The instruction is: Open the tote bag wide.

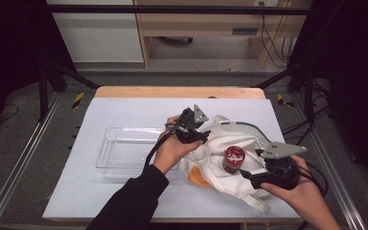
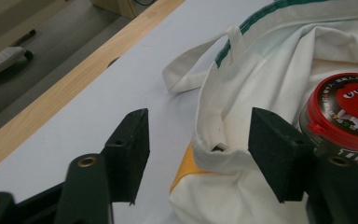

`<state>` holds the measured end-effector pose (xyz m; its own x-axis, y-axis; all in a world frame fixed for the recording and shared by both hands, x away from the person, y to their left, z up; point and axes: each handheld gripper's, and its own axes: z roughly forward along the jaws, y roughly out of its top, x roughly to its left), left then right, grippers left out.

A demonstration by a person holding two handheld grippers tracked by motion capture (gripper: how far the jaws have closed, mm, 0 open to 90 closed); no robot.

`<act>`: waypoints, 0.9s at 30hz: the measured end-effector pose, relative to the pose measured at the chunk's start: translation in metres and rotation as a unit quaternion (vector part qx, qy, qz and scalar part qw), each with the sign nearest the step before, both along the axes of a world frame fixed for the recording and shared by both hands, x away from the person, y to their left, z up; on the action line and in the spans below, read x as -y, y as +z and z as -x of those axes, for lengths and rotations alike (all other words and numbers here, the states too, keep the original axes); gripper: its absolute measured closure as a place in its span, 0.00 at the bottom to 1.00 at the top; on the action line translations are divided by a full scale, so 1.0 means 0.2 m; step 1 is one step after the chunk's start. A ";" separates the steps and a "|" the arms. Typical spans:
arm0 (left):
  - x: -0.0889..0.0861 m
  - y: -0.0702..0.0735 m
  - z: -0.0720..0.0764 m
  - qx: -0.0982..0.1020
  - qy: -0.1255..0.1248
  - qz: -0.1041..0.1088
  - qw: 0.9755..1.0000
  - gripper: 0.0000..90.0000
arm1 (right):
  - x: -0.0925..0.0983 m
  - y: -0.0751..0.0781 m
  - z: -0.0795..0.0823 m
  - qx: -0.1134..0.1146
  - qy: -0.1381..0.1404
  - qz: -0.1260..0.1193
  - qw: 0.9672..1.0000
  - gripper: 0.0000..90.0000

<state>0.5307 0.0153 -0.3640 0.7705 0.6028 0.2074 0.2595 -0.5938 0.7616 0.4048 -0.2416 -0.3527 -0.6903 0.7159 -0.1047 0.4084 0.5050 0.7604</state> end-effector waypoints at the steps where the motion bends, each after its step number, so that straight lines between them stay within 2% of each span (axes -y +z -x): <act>1: -0.02 0.01 0.01 0.003 -0.002 0.000 1.000 0.40 | -0.01 0.01 -0.02 0.001 -0.001 0.002 1.000 0.16; 4: -0.07 0.02 0.05 0.007 -0.004 0.008 1.000 0.34 | -0.05 0.04 -0.09 -0.005 -0.012 0.008 1.000 0.12; 6: -0.10 0.03 0.08 0.007 -0.005 0.011 1.000 0.32 | -0.09 0.04 -0.14 -0.007 -0.014 0.004 1.000 0.11; 9: -0.15 0.03 0.12 0.014 -0.002 0.019 1.000 0.28 | -0.13 0.03 -0.22 -0.018 -0.018 -0.001 1.000 0.10; 11: -0.19 0.03 0.14 0.014 -0.001 0.021 1.000 0.25 | -0.16 0.01 -0.26 -0.022 -0.012 0.011 1.000 0.09; 14: -0.24 0.03 0.16 0.019 0.000 0.026 0.999 0.22 | -0.17 -0.02 -0.29 -0.032 -0.008 0.026 0.999 0.09; 16: -0.26 0.02 0.17 0.017 0.001 0.037 0.999 0.21 | -0.17 -0.04 -0.31 -0.036 -0.008 0.037 0.999 0.10; 23: -0.33 -0.02 0.21 0.023 0.012 0.052 0.998 0.17 | -0.16 -0.09 -0.37 -0.048 -0.015 0.043 0.998 0.11; 27: -0.38 -0.05 0.22 0.020 0.020 0.058 0.998 0.16 | -0.15 -0.11 -0.39 -0.057 -0.007 0.052 0.997 0.13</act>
<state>0.4876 0.0915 -0.3735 0.7383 0.6539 0.1653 0.2487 -0.4917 0.8345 0.4825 -0.2108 -0.3750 -0.6920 0.7150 -0.0999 0.4968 0.5720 0.6527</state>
